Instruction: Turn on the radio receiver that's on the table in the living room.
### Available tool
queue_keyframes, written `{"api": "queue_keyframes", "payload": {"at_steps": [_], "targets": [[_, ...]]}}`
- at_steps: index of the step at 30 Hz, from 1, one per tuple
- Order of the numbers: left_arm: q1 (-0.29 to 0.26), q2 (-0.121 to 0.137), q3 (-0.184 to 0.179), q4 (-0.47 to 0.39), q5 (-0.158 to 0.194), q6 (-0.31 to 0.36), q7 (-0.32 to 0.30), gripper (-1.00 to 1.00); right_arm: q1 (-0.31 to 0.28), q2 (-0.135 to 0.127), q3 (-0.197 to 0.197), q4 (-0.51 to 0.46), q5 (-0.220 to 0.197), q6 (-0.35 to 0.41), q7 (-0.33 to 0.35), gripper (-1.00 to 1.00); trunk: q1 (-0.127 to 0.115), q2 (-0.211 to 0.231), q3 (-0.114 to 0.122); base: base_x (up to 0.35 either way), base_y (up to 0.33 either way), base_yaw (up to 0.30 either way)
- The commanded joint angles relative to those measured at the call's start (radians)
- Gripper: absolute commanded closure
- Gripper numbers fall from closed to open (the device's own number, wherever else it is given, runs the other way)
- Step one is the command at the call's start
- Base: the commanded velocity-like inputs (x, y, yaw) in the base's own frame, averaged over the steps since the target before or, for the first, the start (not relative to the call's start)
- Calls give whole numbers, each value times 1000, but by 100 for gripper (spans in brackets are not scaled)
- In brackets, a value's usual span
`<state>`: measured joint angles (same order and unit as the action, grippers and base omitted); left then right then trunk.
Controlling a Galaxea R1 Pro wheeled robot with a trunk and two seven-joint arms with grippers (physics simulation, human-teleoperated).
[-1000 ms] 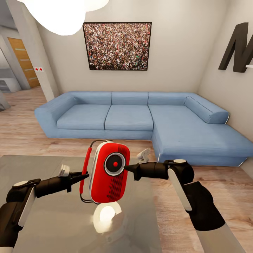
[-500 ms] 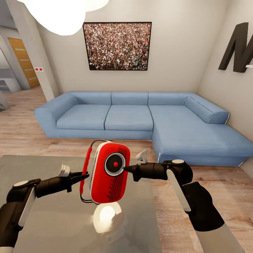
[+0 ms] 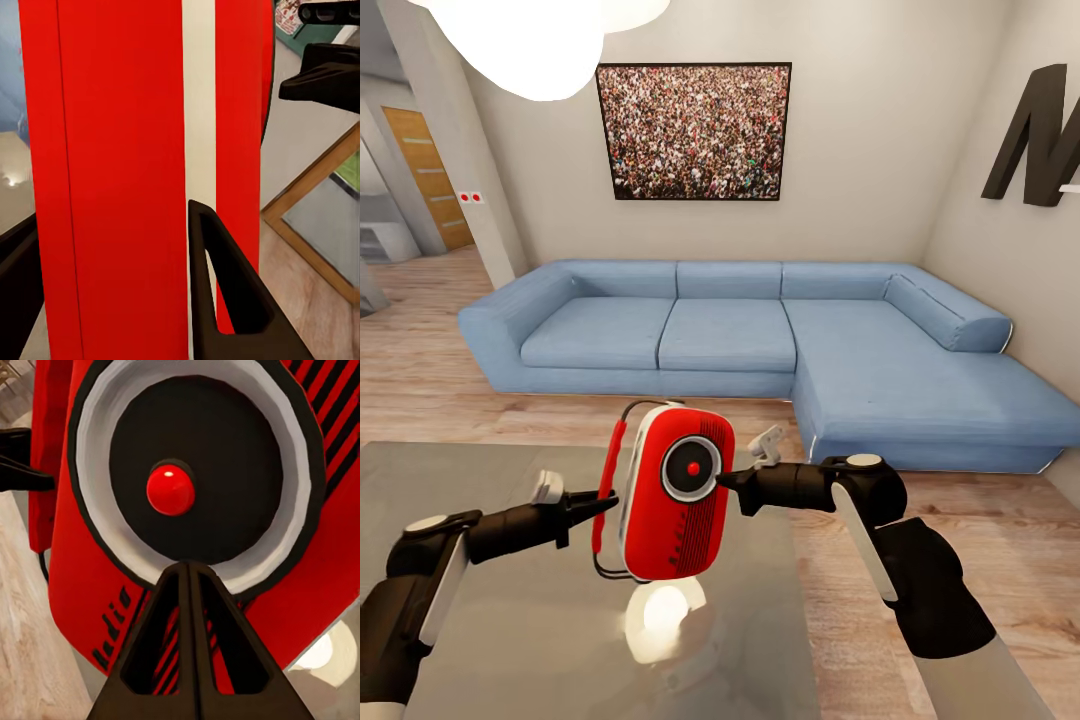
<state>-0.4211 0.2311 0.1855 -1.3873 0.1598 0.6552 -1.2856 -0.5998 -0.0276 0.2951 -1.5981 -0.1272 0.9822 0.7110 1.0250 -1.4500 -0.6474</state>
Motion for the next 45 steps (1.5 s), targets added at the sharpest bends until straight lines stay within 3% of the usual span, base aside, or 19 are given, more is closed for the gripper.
{"api": "queue_keyframes", "payload": {"at_steps": [1,9,15,23,32,36,45], "targets": [[0,-2,0,0,3,1,0,100,0,0,0,0,0,0,0,100,0,0,0,0,0,0],[0,-9,-48,24,-2,-3,3,100,0,14,1,-1,1,0,-4,100,0,0,0,0,0,0],[0,-9,-52,27,-2,-4,3,100,0,18,1,0,7,-2,-66,100,0,0,0,0,0,0],[1,-8,-52,28,-2,-5,3,100,0,22,1,-2,8,-2,-79,100,0,0,0,0,0,0],[0,-8,-52,28,-2,-5,2,100,0,24,1,-3,3,-2,-72,100,0,0,0,0,0,0],[1,-7,-52,28,-2,-5,2,100,-1,43,1,-4,-1,-2,-60,100,0,0,0,0,0,0],[1,-8,-52,28,-2,-5,2,100,-1,46,-1,-4,-3,-2,14,100,0,0,0,0,0,0]]}}
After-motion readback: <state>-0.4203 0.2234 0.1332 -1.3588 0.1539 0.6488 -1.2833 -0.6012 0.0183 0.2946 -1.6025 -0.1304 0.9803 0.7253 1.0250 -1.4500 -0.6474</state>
